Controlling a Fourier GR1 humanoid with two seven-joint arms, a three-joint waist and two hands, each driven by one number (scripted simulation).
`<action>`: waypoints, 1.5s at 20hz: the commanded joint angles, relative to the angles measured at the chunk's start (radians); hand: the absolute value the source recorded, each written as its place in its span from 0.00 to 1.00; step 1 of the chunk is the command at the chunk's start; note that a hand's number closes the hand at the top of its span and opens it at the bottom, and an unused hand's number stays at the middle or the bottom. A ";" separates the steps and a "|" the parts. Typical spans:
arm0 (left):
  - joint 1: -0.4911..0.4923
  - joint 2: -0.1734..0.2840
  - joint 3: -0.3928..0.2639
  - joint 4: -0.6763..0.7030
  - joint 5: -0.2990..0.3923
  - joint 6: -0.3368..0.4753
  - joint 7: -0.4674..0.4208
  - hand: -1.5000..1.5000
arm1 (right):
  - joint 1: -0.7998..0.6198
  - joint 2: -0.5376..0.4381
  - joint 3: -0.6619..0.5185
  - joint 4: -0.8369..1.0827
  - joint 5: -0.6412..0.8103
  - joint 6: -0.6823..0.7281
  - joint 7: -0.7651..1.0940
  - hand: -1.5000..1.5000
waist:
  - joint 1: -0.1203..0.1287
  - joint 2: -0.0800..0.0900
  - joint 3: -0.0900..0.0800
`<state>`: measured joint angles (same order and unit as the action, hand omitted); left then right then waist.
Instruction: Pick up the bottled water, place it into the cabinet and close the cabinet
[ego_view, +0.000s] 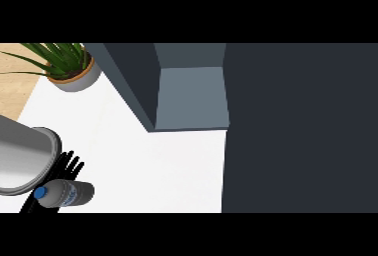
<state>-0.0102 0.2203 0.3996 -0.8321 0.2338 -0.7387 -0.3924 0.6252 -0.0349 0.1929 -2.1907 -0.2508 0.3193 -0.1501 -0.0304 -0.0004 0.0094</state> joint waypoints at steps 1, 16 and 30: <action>-0.117 0.009 -0.024 0.191 -0.022 -0.101 -0.068 0.00 | -0.021 0.000 -0.011 0.017 -0.006 -0.008 0.012 0.00 | 0.004 0.006 -0.013; -0.172 -0.018 -0.113 0.288 -0.084 -0.111 -0.216 1.00 | 0.037 0.004 0.034 -0.066 0.014 -0.039 0.033 0.00 | 0.018 0.000 -0.011; -0.283 -0.111 -0.024 0.292 0.037 0.168 -0.226 1.00 | -0.014 0.014 0.011 0.029 0.028 -0.038 -0.027 0.00 | 0.023 0.000 -0.010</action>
<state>-0.2584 0.1450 0.3572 -0.5282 0.2252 -0.5608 -0.6026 0.6054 -0.0355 0.1886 -2.1609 -0.2378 0.2917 -0.1617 -0.0107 0.0007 -0.0008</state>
